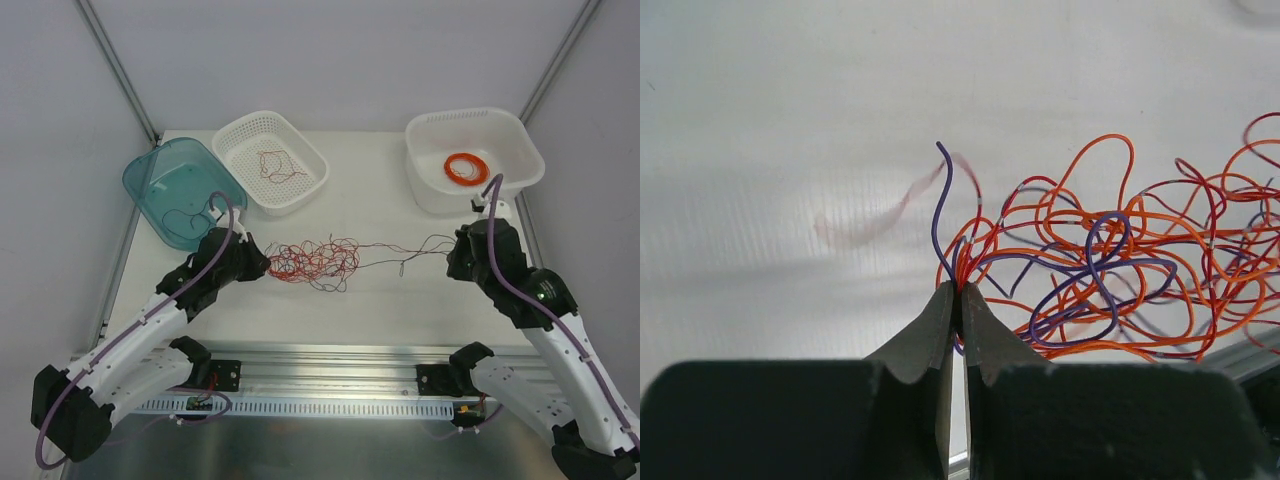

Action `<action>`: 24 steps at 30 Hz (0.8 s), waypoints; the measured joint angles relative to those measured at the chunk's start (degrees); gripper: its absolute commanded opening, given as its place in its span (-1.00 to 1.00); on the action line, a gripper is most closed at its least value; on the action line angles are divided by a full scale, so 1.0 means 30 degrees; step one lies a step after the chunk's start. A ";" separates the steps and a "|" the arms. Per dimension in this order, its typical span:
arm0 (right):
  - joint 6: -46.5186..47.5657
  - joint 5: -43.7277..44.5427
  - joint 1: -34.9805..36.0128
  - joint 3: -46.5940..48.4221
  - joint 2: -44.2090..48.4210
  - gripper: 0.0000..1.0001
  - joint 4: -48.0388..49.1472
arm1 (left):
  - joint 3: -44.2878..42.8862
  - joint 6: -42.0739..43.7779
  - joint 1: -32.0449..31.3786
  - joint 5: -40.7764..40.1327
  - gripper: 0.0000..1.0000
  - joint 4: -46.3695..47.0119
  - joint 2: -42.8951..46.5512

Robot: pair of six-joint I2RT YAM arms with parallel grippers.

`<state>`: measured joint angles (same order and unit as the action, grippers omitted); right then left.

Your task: Untangle the cables

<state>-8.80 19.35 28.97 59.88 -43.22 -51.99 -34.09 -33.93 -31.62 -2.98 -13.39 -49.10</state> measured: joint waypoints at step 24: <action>-0.4328 -0.1107 0.1392 -0.4065 0.0168 0.38 0.1319 | 0.0918 -0.1683 0.0073 0.2208 -0.99 -0.1071 -0.2776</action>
<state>-21.78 16.03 33.15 47.68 -42.72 -48.03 -31.33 -38.98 -31.40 3.64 -16.60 -57.43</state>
